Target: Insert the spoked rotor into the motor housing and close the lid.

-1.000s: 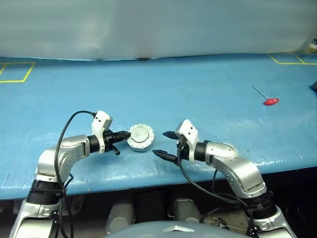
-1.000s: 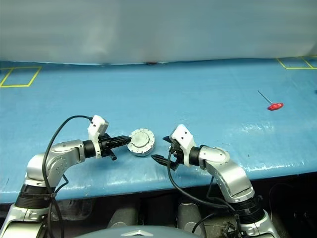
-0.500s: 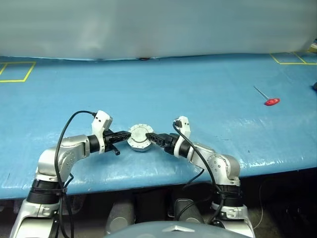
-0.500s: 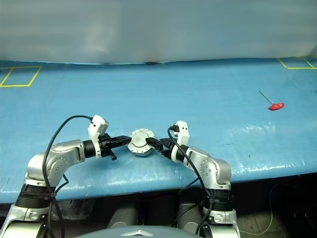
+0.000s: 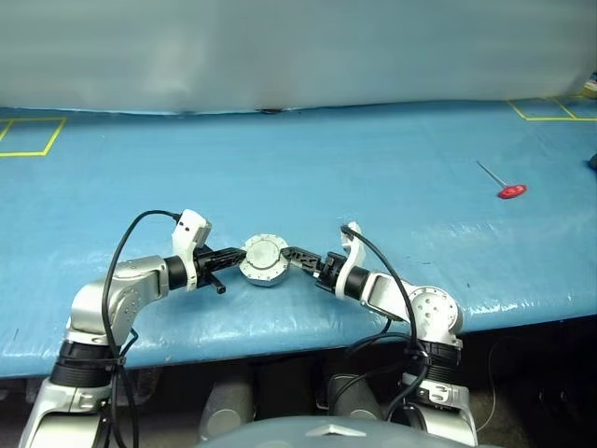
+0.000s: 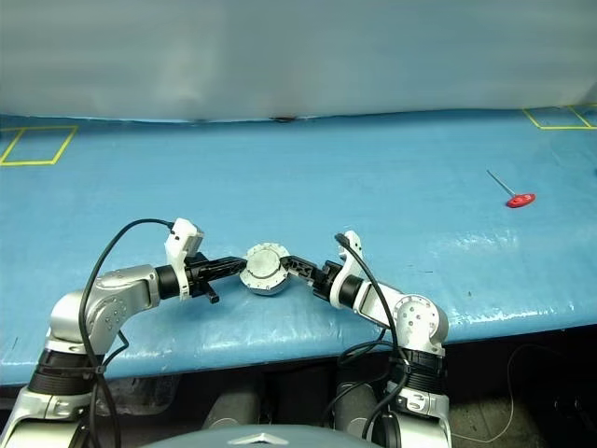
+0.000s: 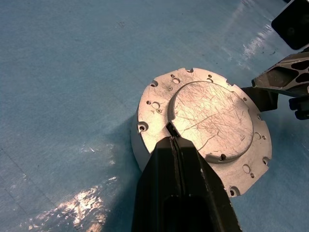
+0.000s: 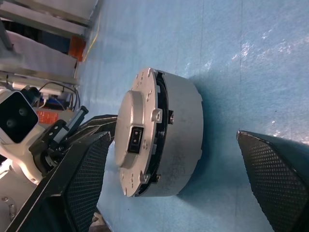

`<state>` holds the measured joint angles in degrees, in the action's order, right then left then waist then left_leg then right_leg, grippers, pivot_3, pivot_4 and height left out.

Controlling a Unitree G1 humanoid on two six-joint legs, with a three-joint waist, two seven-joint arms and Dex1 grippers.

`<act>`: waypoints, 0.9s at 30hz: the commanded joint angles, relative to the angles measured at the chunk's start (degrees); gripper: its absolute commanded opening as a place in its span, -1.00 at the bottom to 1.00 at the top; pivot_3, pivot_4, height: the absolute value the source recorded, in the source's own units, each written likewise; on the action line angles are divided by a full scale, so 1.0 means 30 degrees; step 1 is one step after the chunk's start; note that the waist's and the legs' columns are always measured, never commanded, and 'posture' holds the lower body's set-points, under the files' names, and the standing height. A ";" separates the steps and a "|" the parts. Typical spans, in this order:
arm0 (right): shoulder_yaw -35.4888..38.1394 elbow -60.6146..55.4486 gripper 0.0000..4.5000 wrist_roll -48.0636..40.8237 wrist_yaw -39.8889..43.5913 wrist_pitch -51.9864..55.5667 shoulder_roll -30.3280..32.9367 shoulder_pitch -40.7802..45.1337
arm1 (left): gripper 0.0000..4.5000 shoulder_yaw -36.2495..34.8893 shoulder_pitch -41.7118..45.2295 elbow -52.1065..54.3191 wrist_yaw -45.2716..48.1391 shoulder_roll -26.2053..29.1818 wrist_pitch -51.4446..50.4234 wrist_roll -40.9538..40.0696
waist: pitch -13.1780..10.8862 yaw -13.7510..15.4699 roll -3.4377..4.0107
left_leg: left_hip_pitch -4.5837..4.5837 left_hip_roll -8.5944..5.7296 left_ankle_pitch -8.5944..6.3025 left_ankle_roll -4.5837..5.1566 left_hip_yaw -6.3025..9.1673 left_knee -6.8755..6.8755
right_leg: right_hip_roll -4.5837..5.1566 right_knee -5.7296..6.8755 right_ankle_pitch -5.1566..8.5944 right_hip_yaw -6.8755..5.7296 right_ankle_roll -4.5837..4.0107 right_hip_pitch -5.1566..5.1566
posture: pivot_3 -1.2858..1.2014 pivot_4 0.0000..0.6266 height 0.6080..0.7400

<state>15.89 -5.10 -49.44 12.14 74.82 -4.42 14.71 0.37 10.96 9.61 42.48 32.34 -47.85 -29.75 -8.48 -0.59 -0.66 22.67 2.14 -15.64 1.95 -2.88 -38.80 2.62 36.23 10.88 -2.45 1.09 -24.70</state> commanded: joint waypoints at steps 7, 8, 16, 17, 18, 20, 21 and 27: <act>0.0456 0.0579 0.98 -0.2892 -0.1300 0.0874 -0.2076 -0.0001 | -1.00 0.0858 -0.0554 -0.0443 -0.0045 -0.0155 -0.0385 0.0367 | 0.0003 0.0002 0.0025 | 0.0008 -0.0003 -0.0008 0.0015 0.0000 0.0009 | -0.0002 -0.0061 -0.0024 0.0001 0.0040 0.0018 | 0.03 -0.52 1.00; 0.0331 0.0661 0.98 -0.2947 -0.1454 0.0771 -0.2072 0.0012 | -1.00 0.0859 -0.0558 -0.0443 -0.0043 -0.0161 -0.0385 0.0367 | 0.0003 0.0001 0.0026 | 0.0010 -0.0005 -0.0011 0.0019 -0.0002 0.0010 | -0.0001 -0.0066 -0.0026 0.0003 0.0044 0.0018 | 0.03 -0.52 1.00; -0.0060 0.0993 0.98 -0.4368 -0.2670 0.0077 -0.2566 -0.0199 | -1.00 0.0876 -0.0687 -0.0381 -0.0056 -0.0184 -0.0384 0.0363 | 0.0002 -0.0001 0.0033 | 0.0012 -0.0007 -0.0020 0.0034 -0.0004 0.0010 | 0.0002 -0.0085 -0.0030 0.0007 0.0054 0.0021 | 0.03 -0.52 1.00; -0.0074 0.1006 0.98 -0.4656 -0.2833 0.0046 -0.2675 -0.0252 | -1.00 0.0879 -0.0703 -0.0362 -0.0064 -0.0187 -0.0388 0.0355 | 0.0001 -0.0001 0.0034 | 0.0013 -0.0007 -0.0020 0.0035 -0.0004 0.0010 | 0.0002 -0.0085 -0.0030 0.0007 0.0054 0.0021 | 0.03 -0.52 1.00; -0.0132 0.1004 0.98 -0.4897 -0.2980 0.0012 -0.2731 -0.0309 | -1.00 0.0888 -0.0720 -0.0344 -0.0068 -0.0185 -0.0384 0.0347 | 0.0001 0.0001 0.0034 | 0.0014 -0.0007 -0.0021 0.0036 -0.0003 0.0010 | 0.0002 -0.0086 -0.0030 0.0007 0.0054 0.0020 | 0.03 -0.52 1.00; -0.0260 0.1044 0.98 -0.5293 -0.3313 -0.0093 -0.2759 -0.0418 | -1.00 0.0903 -0.0734 -0.0351 -0.0074 -0.0197 -0.0351 0.0350 | -0.0002 0.0000 0.0040 | 0.0018 -0.0007 -0.0022 0.0038 -0.0003 0.0011 | 0.0002 -0.0090 -0.0030 0.0008 0.0054 0.0018 | 0.03 -0.52 1.00; -0.0235 0.1112 0.98 -0.5564 -0.3522 -0.0146 -0.2823 -0.0463 | -1.00 0.0904 -0.0733 -0.0363 -0.0075 -0.0206 -0.0332 0.0352 | -0.0002 0.0001 0.0042 | 0.0020 -0.0007 -0.0023 0.0039 -0.0004 0.0011 | 0.0003 -0.0092 -0.0030 0.0007 0.0054 0.0018 | 0.03 -0.52 1.00; -0.0504 0.1177 0.98 -0.7352 -0.4418 -0.0184 -0.2723 -0.0743 | -1.00 0.0916 -0.0759 -0.0372 -0.0075 -0.0234 -0.0280 0.0369 | -0.0003 0.0003 0.0046 | 0.0031 -0.0008 -0.0028 0.0048 -0.0004 0.0012 | 0.0005 -0.0100 -0.0032 0.0008 0.0057 0.0017 | 0.03 -0.52 1.00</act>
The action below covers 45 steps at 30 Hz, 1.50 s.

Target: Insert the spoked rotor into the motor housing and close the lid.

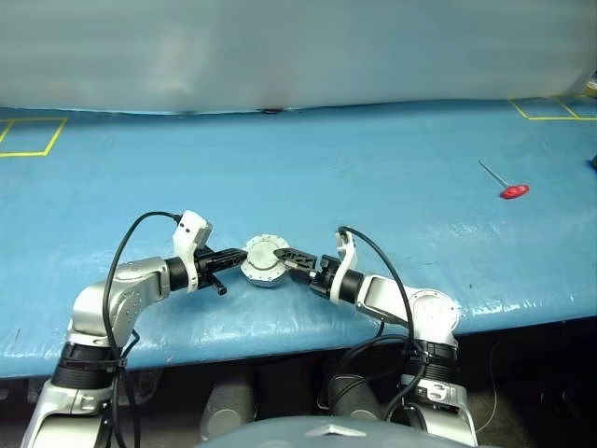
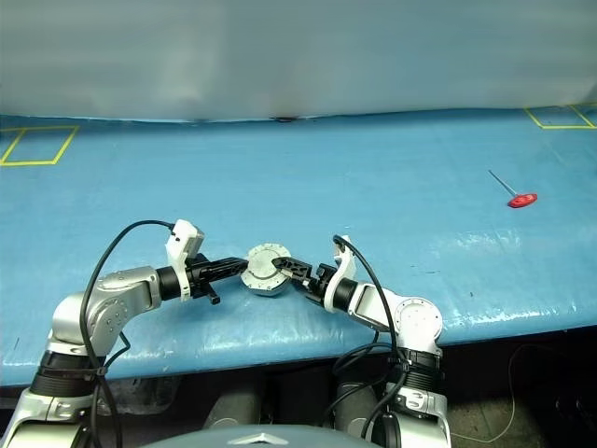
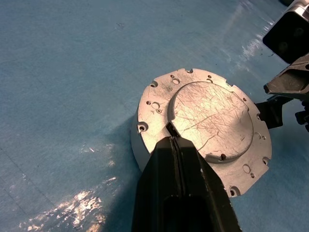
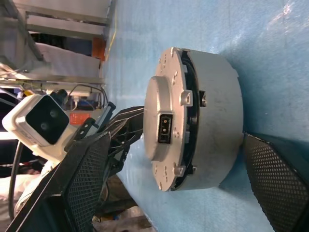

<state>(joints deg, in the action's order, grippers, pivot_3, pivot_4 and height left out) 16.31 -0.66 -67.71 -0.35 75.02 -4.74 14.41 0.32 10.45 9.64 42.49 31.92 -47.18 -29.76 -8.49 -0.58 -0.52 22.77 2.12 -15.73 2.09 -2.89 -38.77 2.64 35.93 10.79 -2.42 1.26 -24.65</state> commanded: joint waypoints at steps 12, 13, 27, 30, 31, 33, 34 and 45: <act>-0.1804 -0.0195 0.98 -0.1752 -0.1065 -0.0075 -0.1571 -0.1146 | -1.00 0.0952 -0.0670 -0.0406 -0.0048 -0.0162 -0.0432 0.0470 | -0.0006 -0.0006 0.0010 | 0.0024 0.0000 -0.0005 0.0008 0.0001 0.0002 | 0.0000 -0.0012 -0.0001 -0.0002 0.0005 -0.0015 | 0.03 -0.52 1.00; -0.1920 -0.0170 0.98 -0.1664 -0.1056 -0.0072 -0.1480 -0.1197 | -1.00 0.0949 -0.0679 -0.0400 -0.0044 -0.0165 -0.0426 0.0480 | -0.0006 -0.0006 0.0009 | 0.0025 0.0001 -0.0005 0.0009 0.0001 0.0003 | 0.0000 -0.0013 -0.0001 -0.0002 0.0005 -0.0016 | 0.03 -0.52 1.00; -0.2000 0.0033 0.70 -0.1678 -0.0923 -0.0890 -0.1365 -0.1646 | -1.00 0.0968 -0.0677 -0.0390 0.0017 -0.0155 -0.0424 0.0503 | -0.0004 -0.0017 0.0015 | 0.0024 0.0001 -0.0008 0.0012 0.0002 0.0015 | 0.0002 -0.0024 0.0014 -0.0003 0.0029 -0.0017 | 0.03 -0.52 1.00; -0.1834 0.0079 0.29 -0.1851 -0.0933 -0.1104 -0.1277 -0.1669 | -1.00 0.0981 -0.0670 -0.0401 0.0015 -0.0177 -0.0440 0.0495 | -0.0004 -0.0016 0.0015 | 0.0026 0.0000 -0.0009 0.0013 0.0000 0.0020 | 0.0004 -0.0027 0.0015 -0.0001 0.0030 -0.0019 | 0.03 -0.52 1.00; -0.1814 0.0094 0.12 -0.1881 -0.0937 -0.1143 -0.1255 -0.1682 | -1.00 0.0979 -0.0671 -0.0407 0.0012 -0.0184 -0.0441 0.0493 | -0.0005 -0.0014 0.0017 | 0.0026 0.0000 -0.0010 0.0014 0.0000 0.0022 | 0.0004 -0.0028 0.0016 -0.0001 0.0030 -0.0019 | 0.03 -0.52 1.00; -0.1824 0.0089 -0.16 -0.1932 -0.0943 -0.1172 -0.1190 -0.1723 | -1.00 0.0994 -0.0684 -0.0463 0.0021 -0.0201 -0.0403 0.0522 | -0.0007 -0.0006 0.0020 | 0.0027 -0.0003 -0.0010 0.0014 -0.0001 0.0027 | 0.0007 -0.0030 0.0016 0.0003 0.0031 -0.0021 | 0.03 -0.52 1.00; -0.1842 0.0078 -0.26 -0.1983 -0.0963 -0.1191 -0.1149 -0.1750 | -1.00 0.1001 -0.0692 -0.0501 0.0029 -0.0214 -0.0379 0.0543 | -0.0007 0.0007 0.0020 | 0.0026 -0.0002 -0.0010 0.0014 0.0001 0.0029 | 0.0007 -0.0029 0.0016 0.0001 0.0031 -0.0020 | 0.03 -0.52 1.00; -0.1974 0.0050 -0.48 -0.2180 -0.1349 -0.1663 -0.1037 -0.2012 | -1.00 0.0911 -0.0897 -0.0369 -0.0030 -0.0259 -0.0488 0.0488 | -0.0006 0.0008 0.0024 | 0.0026 -0.0015 -0.0013 0.0020 0.0000 0.0046 | 0.0024 -0.0037 0.0023 0.0002 0.0041 -0.0020 | 0.03 -0.52 1.00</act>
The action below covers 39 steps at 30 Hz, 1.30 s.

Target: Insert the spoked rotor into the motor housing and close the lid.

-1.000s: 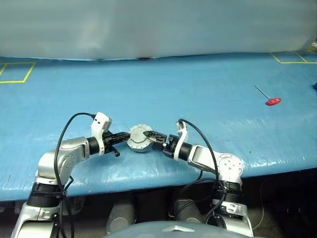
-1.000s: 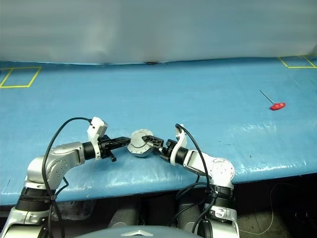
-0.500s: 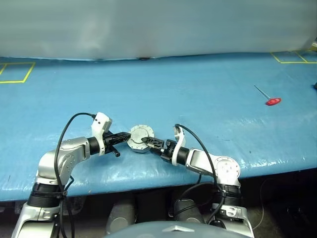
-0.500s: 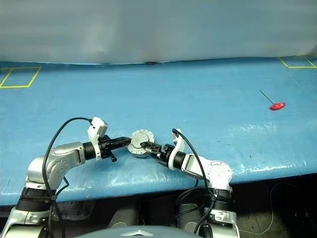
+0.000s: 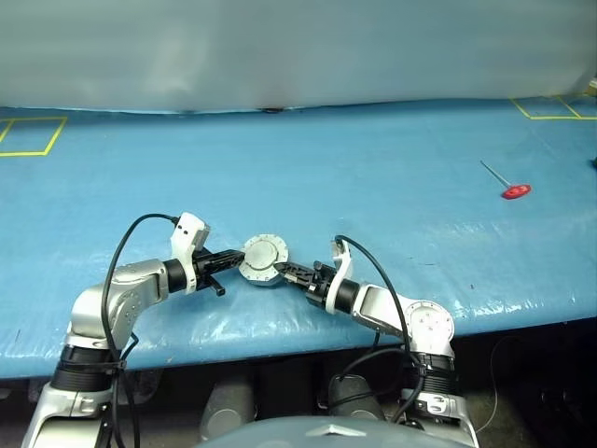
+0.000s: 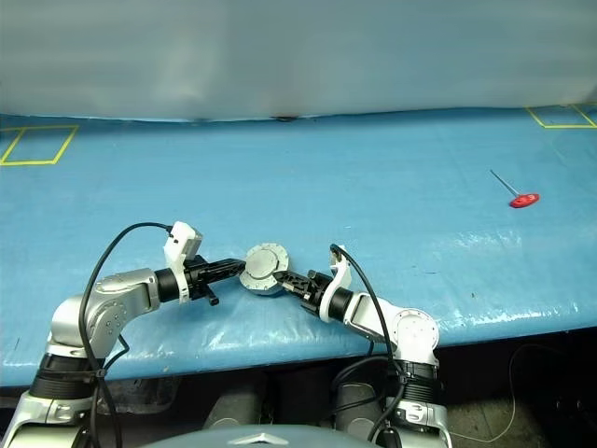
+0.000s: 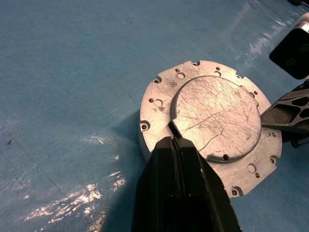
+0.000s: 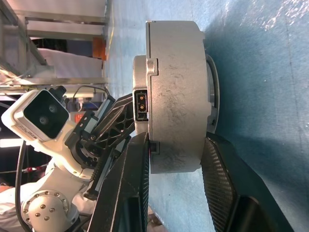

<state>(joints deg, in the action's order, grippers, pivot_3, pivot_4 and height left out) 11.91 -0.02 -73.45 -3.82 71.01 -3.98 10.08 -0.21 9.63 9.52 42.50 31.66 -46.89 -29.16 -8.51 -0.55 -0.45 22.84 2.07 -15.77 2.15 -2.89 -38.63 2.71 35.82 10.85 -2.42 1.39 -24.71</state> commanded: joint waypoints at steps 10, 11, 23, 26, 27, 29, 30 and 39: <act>-0.0299 0.0014 -0.48 -0.0804 -0.0744 -0.1396 -0.1574 -0.0646 | -1.00 0.1070 -0.0697 -0.0292 -0.0046 -0.0169 -0.0581 0.0281 | 0.0001 -0.0002 0.0003 | 0.0000 -0.0002 0.0000 0.0001 0.0001 0.0000 | 0.0006 -0.0002 0.0002 -0.0001 0.0003 0.0000 | 0.03 -0.52 1.00; -0.0336 0.0004 -0.48 -0.0876 -0.0793 -0.1455 -0.1590 -0.0655 | -1.00 0.1088 -0.0691 -0.0299 -0.0047 -0.0174 -0.0574 0.0291 | 0.0001 -0.0002 0.0003 | 0.0000 -0.0003 0.0000 0.0001 0.0001 0.0001 | 0.0007 -0.0002 0.0002 0.0000 0.0003 0.0000 | 0.03 -0.52 1.00; -0.1103 -0.0127 -0.48 -0.1328 -0.0973 -0.1817 -0.1402 -0.0892 | -1.00 0.0867 -0.0639 -0.0252 -0.0153 -0.0417 -0.0535 0.0103 | 0.0003 -0.0027 0.0006 | -0.0002 -0.0002 0.0000 0.0000 0.0002 0.0001 | 0.0008 -0.0001 0.0002 0.0001 0.0003 0.0001 | 0.03 -0.52 1.00; -0.1166 -0.0149 -0.48 -0.1303 -0.1021 -0.1848 -0.1304 -0.0962 | -1.00 -0.0139 -0.0755 0.0151 -0.0644 -0.1028 -0.0370 -0.0457 | 0.0003 -0.0028 0.0008 | -0.0002 -0.0001 0.0000 0.0000 0.0004 0.0001 | 0.0011 -0.0001 0.0002 0.0004 0.0003 0.0001 | 0.03 -0.52 1.00; -0.1182 -0.0162 -0.48 -0.1300 -0.1026 -0.1863 -0.1271 -0.0984 | -1.00 -0.0576 -0.0803 0.0308 -0.0848 -0.1296 -0.0382 -0.0745 | 0.0001 -0.0029 0.0011 | -0.0002 0.0000 0.0000 0.0000 0.0005 0.0001 | 0.0012 -0.0002 0.0003 0.0004 0.0003 0.0001 | 0.03 -0.52 1.00; -0.1191 -0.0186 -0.48 -0.1290 -0.1037 -0.1952 -0.1223 -0.1044 | -1.00 -0.1633 -0.1010 0.0826 -0.1314 -0.1862 -0.0396 -0.1428 | 0.0001 -0.0034 0.0009 | 0.0002 0.0000 0.0000 0.0001 0.0004 0.0001 | 0.0015 -0.0001 0.0002 0.0007 0.0003 -0.0002 | 0.03 -0.52 1.00; -0.1194 -0.0199 -0.48 -0.1296 -0.1032 -0.1991 -0.1190 -0.1079 | -1.00 -0.2103 -0.1158 0.1162 -0.1552 -0.2063 -0.0438 -0.1758 | 0.0000 -0.0040 0.0009 | 0.0005 0.0002 0.0000 0.0000 0.0006 0.0001 | 0.0017 -0.0001 0.0002 0.0007 0.0004 -0.0004 | 0.03 -0.52 1.00; -0.1201 -0.0200 -0.48 -0.1742 -0.1107 -0.2357 -0.1071 -0.1343 | -1.00 -0.5995 -0.3556 0.4691 -0.3569 -0.3093 -0.0385 -0.4856 | -0.0010 -0.0181 -0.0003 | 0.0234 0.0016 0.0004 -0.0003 0.0000 0.0005 | -0.0028 0.0027 -0.0061 0.0039 0.0090 -0.0239 | 0.03 -0.52 1.00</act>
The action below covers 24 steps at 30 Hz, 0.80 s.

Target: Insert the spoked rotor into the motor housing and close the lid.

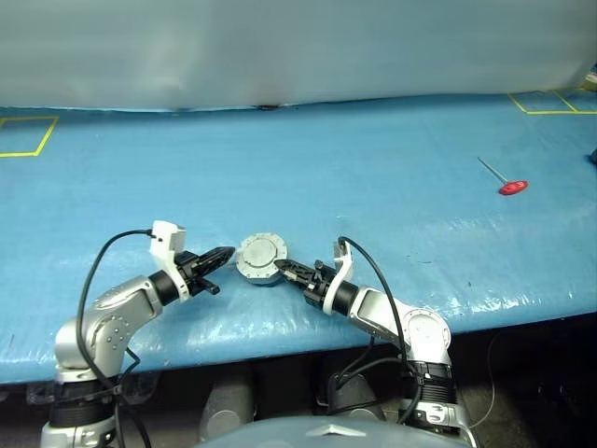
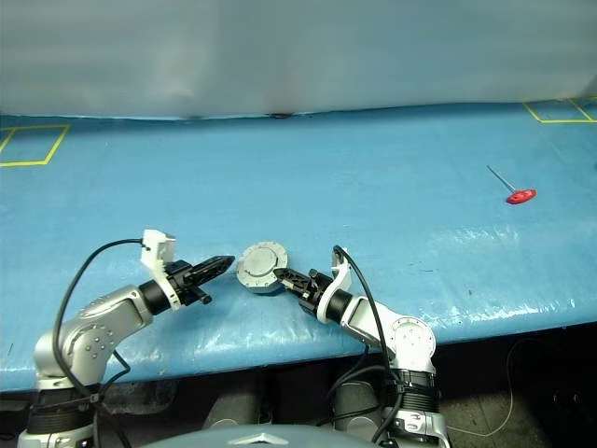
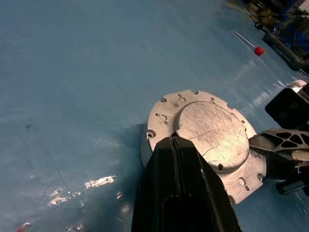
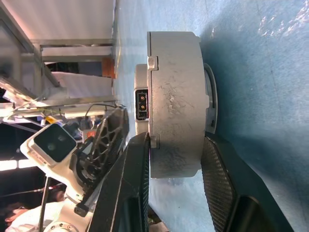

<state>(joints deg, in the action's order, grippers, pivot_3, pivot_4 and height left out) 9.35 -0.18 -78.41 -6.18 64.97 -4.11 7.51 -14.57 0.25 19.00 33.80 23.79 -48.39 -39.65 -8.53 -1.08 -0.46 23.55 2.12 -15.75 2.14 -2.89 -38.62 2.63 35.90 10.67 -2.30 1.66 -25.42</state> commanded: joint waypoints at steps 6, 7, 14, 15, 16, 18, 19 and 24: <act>0.0144 -0.0100 -0.48 -0.1733 -0.0044 -0.1143 -0.1660 -0.0421 | -1.00 -0.3561 -0.2108 0.2856 -0.4899 -0.5548 0.0673 -0.6554 | -0.0008 0.0054 -0.0024 | 0.0015 -0.0008 -0.0005 0.0010 -0.0027 -0.0028 | 0.0012 -0.0022 -0.0001 0.0003 0.0005 0.0003 | 0.03 -0.52 1.00; 0.0205 -0.0165 -0.48 -0.2080 0.0009 -0.1365 -0.1833 -0.0348 | -1.00 -0.3576 -0.2600 0.2972 -0.6080 -0.7047 0.0913 -0.8009 | -0.0011 0.0064 -0.0029 | 0.0034 -0.0009 -0.0009 0.0017 -0.0018 -0.0057 | 0.0010 -0.0020 -0.0001 0.0001 0.0005 0.0002 | 0.03 -0.52 1.00; -0.0359 -0.0297 -0.48 -0.3316 -0.0126 -0.2669 -0.2306 0.0437 | -1.00 -0.1114 -0.5383 0.3107 -0.8772 -1.1514 0.2233 -1.1470 | -0.0093 0.0107 -0.0133 | 0.0081 -0.0002 -0.0039 0.0070 -0.0015 -0.0177 | -0.0023 0.0006 0.0000 0.0010 0.0002 -0.0012 | 0.03 -0.52 1.00; -0.0479 -0.0294 -0.48 -0.3356 -0.0125 -0.2798 -0.2301 0.0568 | -1.00 -0.0892 -0.5513 0.3071 -0.8983 -1.1660 0.2575 -1.1921 | -0.0093 0.0101 -0.0134 | 0.0079 -0.0003 -0.0039 0.0069 -0.0018 -0.0179 | -0.0024 0.0006 0.0000 0.0011 0.0001 -0.0013 | 0.03 -0.52 1.00; -0.0561 -0.0270 -0.48 -0.3364 -0.0128 -0.2945 -0.2306 0.0795 | -1.00 -0.0722 -0.5617 0.3000 -0.9137 -1.1934 0.3013 -1.2506 | -0.0093 0.0098 -0.0133 | 0.0080 -0.0006 -0.0039 0.0070 -0.0018 -0.0179 | -0.0025 0.0005 0.0001 0.0012 0.0000 -0.0011 | 0.03 -0.52 1.00; -0.0664 -0.0181 -0.48 -0.3480 -0.0051 -0.3202 -0.2275 0.1235 | -0.73 -0.0340 -0.5775 0.2880 -0.9223 -1.2134 0.3817 -1.3364 | -0.0093 0.0077 -0.0133 | 0.0084 -0.0013 -0.0040 0.0072 -0.0029 -0.0176 | -0.0021 -0.0004 -0.0001 0.0020 -0.0001 -0.0013 | 0.03 -0.52 1.00; -0.0705 -0.0158 -0.48 -0.3546 -0.0020 -0.3317 -0.2237 0.1462 | -0.61 -0.0148 -0.5847 0.2823 -0.9243 -1.2172 0.4213 -1.3688 | -0.0093 0.0066 -0.0133 | 0.0086 -0.0015 -0.0045 0.0078 -0.0033 -0.0175 | -0.0022 -0.0009 -0.0001 0.0024 0.0000 -0.0014 | 0.03 -0.52 1.00; -0.0954 -0.0128 -0.48 -0.3958 0.0124 -0.3918 -0.2131 0.2521 | 0.15 0.0890 -0.6300 0.2549 -0.9122 -1.1770 0.5737 -1.5245 | -0.0094 -0.0052 -0.0132 | 0.0086 -0.0017 -0.0050 0.0087 -0.0049 -0.0174 | -0.0025 -0.0010 -0.0006 0.0040 -0.0002 -0.0021 | 0.03 -0.52 1.00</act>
<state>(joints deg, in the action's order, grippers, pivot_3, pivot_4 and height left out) 6.58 2.08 -86.33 -7.79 54.13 -4.68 13.14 -13.65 -17.68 25.91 5.99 -3.70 -32.84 -83.01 -8.82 -1.24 -0.86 23.80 2.06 -15.91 2.41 -3.04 -39.14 2.55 35.87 10.65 -2.18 1.65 -25.48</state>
